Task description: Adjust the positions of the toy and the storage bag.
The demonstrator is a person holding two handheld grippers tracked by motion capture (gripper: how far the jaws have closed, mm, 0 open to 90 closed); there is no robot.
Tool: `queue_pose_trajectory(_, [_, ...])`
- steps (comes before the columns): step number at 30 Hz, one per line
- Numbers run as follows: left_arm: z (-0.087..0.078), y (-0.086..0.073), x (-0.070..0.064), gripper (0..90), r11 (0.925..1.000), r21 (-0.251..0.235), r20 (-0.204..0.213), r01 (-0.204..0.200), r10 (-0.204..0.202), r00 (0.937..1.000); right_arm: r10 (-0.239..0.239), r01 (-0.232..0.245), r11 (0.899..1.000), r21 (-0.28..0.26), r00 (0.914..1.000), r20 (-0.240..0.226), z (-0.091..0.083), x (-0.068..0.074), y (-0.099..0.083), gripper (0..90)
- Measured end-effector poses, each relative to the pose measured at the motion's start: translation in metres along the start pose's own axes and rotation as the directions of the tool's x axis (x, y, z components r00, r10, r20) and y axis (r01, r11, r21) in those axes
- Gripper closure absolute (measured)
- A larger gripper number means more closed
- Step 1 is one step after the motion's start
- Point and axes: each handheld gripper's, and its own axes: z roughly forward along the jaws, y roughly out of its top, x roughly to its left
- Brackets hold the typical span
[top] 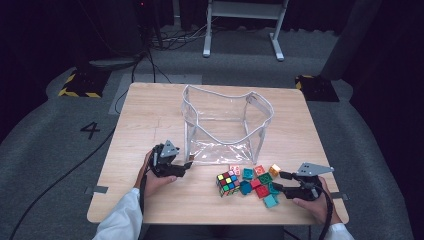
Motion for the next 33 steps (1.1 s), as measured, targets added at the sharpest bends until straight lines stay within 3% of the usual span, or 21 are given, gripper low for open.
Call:
queue_pose_trajectory(2, [0.002, 0.002, 0.000, 24.7, 1.0000, -0.005, 0.000, -0.005, 0.005, 1.0000, 0.001, 0.000, 0.999, -0.039, 0.9996, 0.029, -0.006, -0.004, 0.008, 42.9])
queue_pose_trajectory(4, [0.005, 0.005, 0.000, 26.3, 0.9998, -0.006, 0.021, 0.017, -0.017, 0.9996, -0.005, 0.009, 0.997, -0.073, 0.9982, 0.059, -0.009, -0.008, 0.020, 44.7])
queue_pose_trajectory(8, [0.012, 0.011, 0.001, 40.2, 0.9999, 0.010, 0.032, 0.012, -0.013, 0.9994, -0.057, 0.068, 0.991, -0.114, 0.9942, 0.091, 0.000, -0.015, 0.048, 46.6])
queue_pose_trajectory(13, [0.022, 0.018, -0.001, 54.3, 0.9996, 0.009, 0.072, 0.025, -0.026, 0.9971, -0.106, 0.112, 0.988, -0.105, 0.9927, 0.056, 0.025, -0.021, 0.078, 50.1])
queue_pose_trajectory(14, [0.024, 0.020, -0.001, 55.7, 0.9999, 0.010, 0.079, 0.011, -0.011, 0.9968, -0.112, 0.116, 0.989, -0.097, 0.9924, 0.052, 0.029, -0.020, 0.080, 50.5])
queue_pose_trajectory(17, [0.029, 0.027, -0.004, 56.3, 0.9997, 0.026, 0.059, 0.001, -0.003, 0.9983, -0.142, 0.144, 0.986, -0.084, 0.9894, 0.028, 0.041, -0.018, 0.089, 55.7])
queue_pose_trajectory(19, [0.030, 0.030, -0.004, 57.9, 0.9994, 0.031, 0.071, -0.013, 0.011, 0.9974, -0.168, 0.171, 0.983, -0.066, 0.9844, 0.051, 0.046, -0.016, 0.091, 60.7])
queue_pose_trajectory(22, [0.034, 0.037, -0.005, 61.4, 0.9986, 0.042, 0.070, -0.032, 0.029, 0.9971, -0.159, 0.165, 0.984, -0.061, 0.9831, 0.092, 0.052, -0.019, 0.093, 70.3])
queue_pose_trajectory(23, [0.036, 0.038, -0.006, 63.4, 0.9987, 0.044, 0.089, -0.026, 0.022, 0.9958, -0.154, 0.161, 0.985, -0.059, 0.9826, 0.103, 0.054, -0.021, 0.093, 75.7])
queue_pose_trajectory(24, [0.038, 0.041, -0.007, 64.5, 0.9979, 0.047, 0.067, -0.045, 0.042, 0.9969, -0.156, 0.161, 0.985, -0.056, 0.9833, 0.094, 0.055, -0.022, 0.092, 76.9])
queue_pose_trajectory(25, [0.039, 0.043, -0.007, 65.4, 0.9969, 0.058, 0.070, -0.052, 0.048, 0.9964, -0.183, 0.190, 0.981, -0.049, 0.9765, 0.114, 0.055, -0.022, 0.090, 81.6])
queue_pose_trajectory(27, [0.042, 0.046, -0.009, 66.9, 0.9966, 0.063, 0.080, -0.053, 0.048, 0.9956, -0.202, 0.209, 0.977, -0.045, 0.9709, 0.129, 0.053, -0.023, 0.088, 86.5])
queue_pose_trajectory(28, [0.043, 0.048, -0.009, 67.9, 0.9961, 0.057, 0.081, -0.068, 0.063, 0.9948, -0.205, 0.212, 0.976, -0.042, 0.9700, 0.130, 0.050, -0.024, 0.087, 87.1])
queue_pose_trajectory(29, [0.045, 0.050, -0.010, 69.4, 0.9972, 0.055, 0.115, -0.051, 0.045, 0.9924, -0.201, 0.209, 0.977, -0.042, 0.9695, 0.141, 0.048, -0.025, 0.086, 87.2])
queue_pose_trajectory(31, [0.049, 0.053, -0.014, 71.3, 0.9961, 0.054, 0.107, -0.069, 0.063, 0.9922, -0.190, 0.197, 0.980, -0.037, 0.9711, 0.144, 0.041, -0.027, 0.082, 87.4])
queue_pose_trajectory(33, [0.053, 0.055, -0.021, 72.6, 0.9966, 0.050, 0.132, -0.066, 0.059, 0.9895, -0.193, 0.201, 0.979, -0.037, 0.9701, 0.147, 0.034, -0.030, 0.076, 87.4])
